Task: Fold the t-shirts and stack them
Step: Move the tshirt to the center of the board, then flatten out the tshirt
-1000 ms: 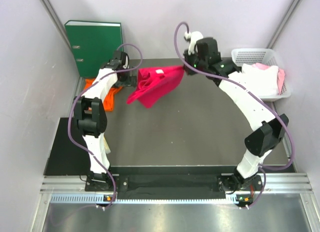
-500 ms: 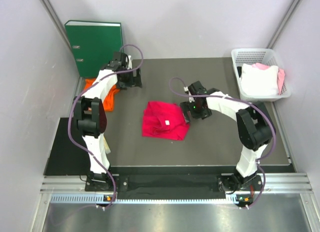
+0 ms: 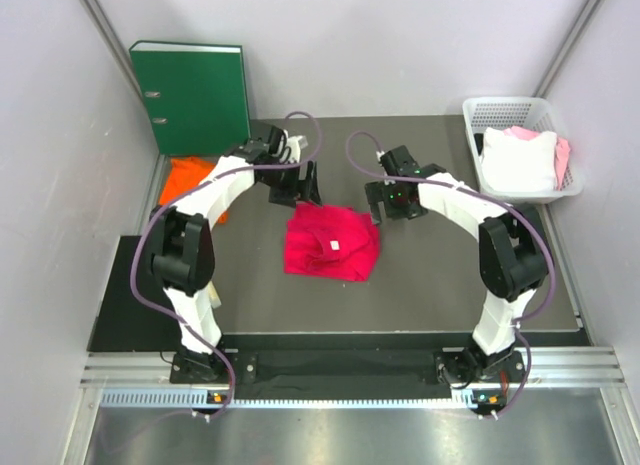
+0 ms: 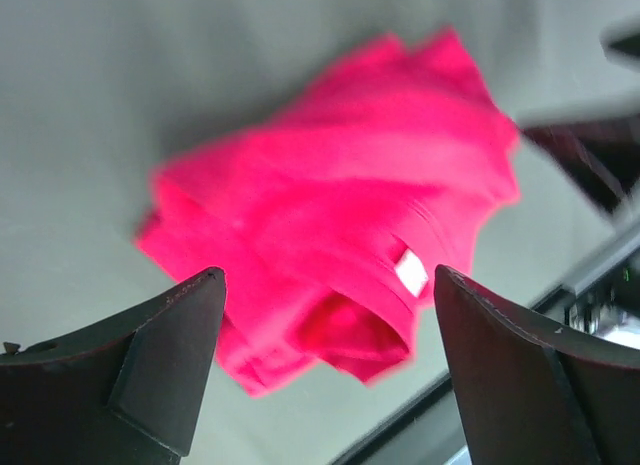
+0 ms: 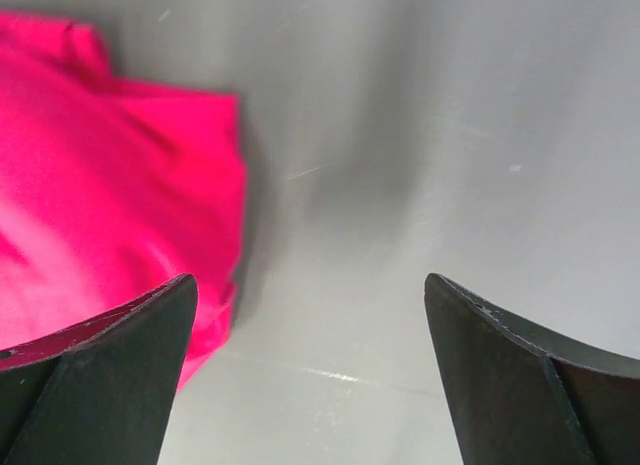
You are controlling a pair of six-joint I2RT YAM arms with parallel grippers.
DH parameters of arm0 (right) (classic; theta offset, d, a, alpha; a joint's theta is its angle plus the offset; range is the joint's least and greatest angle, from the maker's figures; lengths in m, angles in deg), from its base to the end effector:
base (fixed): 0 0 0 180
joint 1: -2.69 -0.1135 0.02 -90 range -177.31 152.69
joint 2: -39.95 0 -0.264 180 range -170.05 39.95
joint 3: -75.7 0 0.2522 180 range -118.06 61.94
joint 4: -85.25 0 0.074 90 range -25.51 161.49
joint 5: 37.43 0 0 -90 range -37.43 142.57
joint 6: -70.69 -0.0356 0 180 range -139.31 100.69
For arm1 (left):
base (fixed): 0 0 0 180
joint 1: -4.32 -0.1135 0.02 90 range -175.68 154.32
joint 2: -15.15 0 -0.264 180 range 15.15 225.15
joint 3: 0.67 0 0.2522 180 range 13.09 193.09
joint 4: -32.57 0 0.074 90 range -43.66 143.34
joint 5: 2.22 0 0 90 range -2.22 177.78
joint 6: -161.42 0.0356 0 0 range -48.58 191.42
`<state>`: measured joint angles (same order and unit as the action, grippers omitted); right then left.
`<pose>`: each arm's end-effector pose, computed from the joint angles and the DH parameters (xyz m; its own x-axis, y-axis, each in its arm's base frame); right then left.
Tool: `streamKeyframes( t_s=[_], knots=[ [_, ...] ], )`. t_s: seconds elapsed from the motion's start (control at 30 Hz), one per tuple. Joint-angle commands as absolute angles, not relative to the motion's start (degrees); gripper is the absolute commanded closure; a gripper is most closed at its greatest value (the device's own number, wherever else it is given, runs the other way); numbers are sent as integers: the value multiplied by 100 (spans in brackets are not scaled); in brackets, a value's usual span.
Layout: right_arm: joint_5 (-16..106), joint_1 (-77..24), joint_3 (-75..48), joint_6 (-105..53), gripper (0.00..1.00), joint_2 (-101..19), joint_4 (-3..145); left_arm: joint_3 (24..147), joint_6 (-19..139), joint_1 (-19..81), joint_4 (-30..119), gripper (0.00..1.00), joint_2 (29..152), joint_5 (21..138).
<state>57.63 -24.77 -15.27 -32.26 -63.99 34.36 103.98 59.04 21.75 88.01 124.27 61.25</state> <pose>0.3365 0.1713 0.2149 -0.8715 -0.2013 -0.4471 -0.2355 0.9716 0.0216 0.3873 -0.1383 0.2517 -0.9096 0.0845 -0.4068 0.2935 0.8238 -0.4850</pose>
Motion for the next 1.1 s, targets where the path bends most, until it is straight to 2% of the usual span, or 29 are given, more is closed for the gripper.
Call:
streamKeyframes(
  t_s=[0.0, 0.3, 0.63, 0.77, 0.8, 0.87, 0.9, 1.07],
  knots=[
    [6021, -2131, -1909, -3460, 5, -6288, 3536, 10073, 6280, 2409, 9177, 12, 11659, 5921],
    [5758, -1419, -2507, -3575, 5, -6727, 3537, 9431, 6290, 2646, 9511, 14, 11482, 5693],
    [5696, -1225, -2481, -3628, 5, -6737, 3563, 9631, 6281, 3226, 9538, 14, 12281, 5464],
    [5722, -1216, -2183, -3628, 5, -6543, 3668, 9904, 6316, 3402, 9643, 29, 12729, 5595],
    [5723, -1208, -2139, -3636, 5, -6499, 3686, 9957, 6316, 3420, 9652, 45, 12782, 5639],
    [5723, -1199, -2007, -3628, 5, -6394, 3721, 10159, 6325, 3446, 9731, 69, 12844, 5824],
    [5740, -1199, -1972, -3628, 5, -6350, 3730, 10229, 6299, 3455, 9766, 99, 12844, 5920],
    [5749, -1190, -1691, -3671, 5, -6121, 3809, 10686, 6281, 3438, 10073, 100, 12433, 6920]
  ],
)
